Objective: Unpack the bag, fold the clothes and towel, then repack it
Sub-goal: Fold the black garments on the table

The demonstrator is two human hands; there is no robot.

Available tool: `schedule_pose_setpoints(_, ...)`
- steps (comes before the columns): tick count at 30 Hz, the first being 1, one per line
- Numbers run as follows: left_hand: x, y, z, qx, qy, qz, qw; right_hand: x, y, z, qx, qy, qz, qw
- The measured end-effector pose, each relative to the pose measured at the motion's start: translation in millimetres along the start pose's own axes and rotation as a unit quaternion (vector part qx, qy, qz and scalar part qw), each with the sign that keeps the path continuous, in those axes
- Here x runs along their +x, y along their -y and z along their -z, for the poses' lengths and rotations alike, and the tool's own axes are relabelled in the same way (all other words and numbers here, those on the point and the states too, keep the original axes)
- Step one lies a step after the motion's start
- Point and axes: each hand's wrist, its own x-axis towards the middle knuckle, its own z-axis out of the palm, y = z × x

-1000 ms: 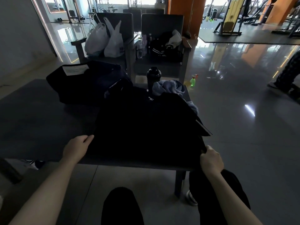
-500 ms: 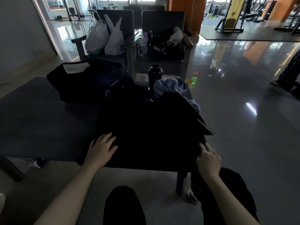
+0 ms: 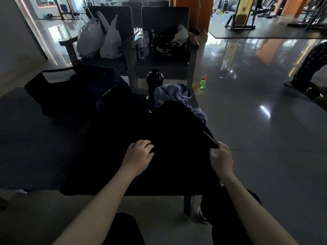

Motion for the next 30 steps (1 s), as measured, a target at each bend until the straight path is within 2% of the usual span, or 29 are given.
schedule_pose_setpoints(3, 36.2, -18.2, 0.5, 0.018, 0.001, -0.039, 0.999, 33.6, -6.7, 3.6, 0.142, 0.032, -0.114, 0.983)
schedule_pose_setpoints(6, 78.1, -38.1, 2.8, 0.028, -0.006, -0.055, 0.998, 62.5, -16.5, 0.1, 0.276, 0.095, -0.258, 0.921)
schedule_pose_setpoints(9, 121.5, -62.0, 2.9, 0.032, -0.011, -0.081, 0.996, 76.2, -24.8, -4.7, 0.355, 0.156, -0.311, 0.868)
schedule_pose_setpoints(12, 162.2, -86.1, -5.1, 0.041, -0.008, -0.109, 0.993, 86.3, -32.9, -13.0, 0.405, 0.189, -0.31, 0.839)
schedule_pose_setpoints(16, 201.7, -111.4, -23.5, 0.07, 0.004, -0.134, 0.988, 101.7, -37.1, -21.8, 0.454, 0.132, -0.303, 0.827)
schedule_pose_setpoints(21, 232.2, -123.1, -43.5, 0.12, 0.076, -0.131, 0.981, 110.2, -39.4, -8.8, 0.425, 0.085, -0.194, 0.88)
schedule_pose_setpoints(24, 242.1, -123.8, -44.1, 0.151, 0.093, -0.13, 0.976, 114.8, -34.5, 1.1, 0.43, 0.049, -0.13, 0.892)
schedule_pose_setpoints(25, 244.3, -123.1, -41.6, 0.14, 0.085, -0.129, 0.978, 115.3, -32.9, 4.4, 0.433, 0.045, -0.117, 0.893)
schedule_pose_setpoints(28, 247.7, -116.5, -26.7, 0.007, 0.05, -0.089, 0.995, 115.2, -25.3, 12.6, 0.439, 0.055, -0.084, 0.893)
schedule_pose_setpoints(30, 247.8, -108.4, -16.0, -0.054, 0.057, -0.072, 0.994, 114.9, -15.9, 17.2, 0.452, 0.063, -0.074, 0.887)
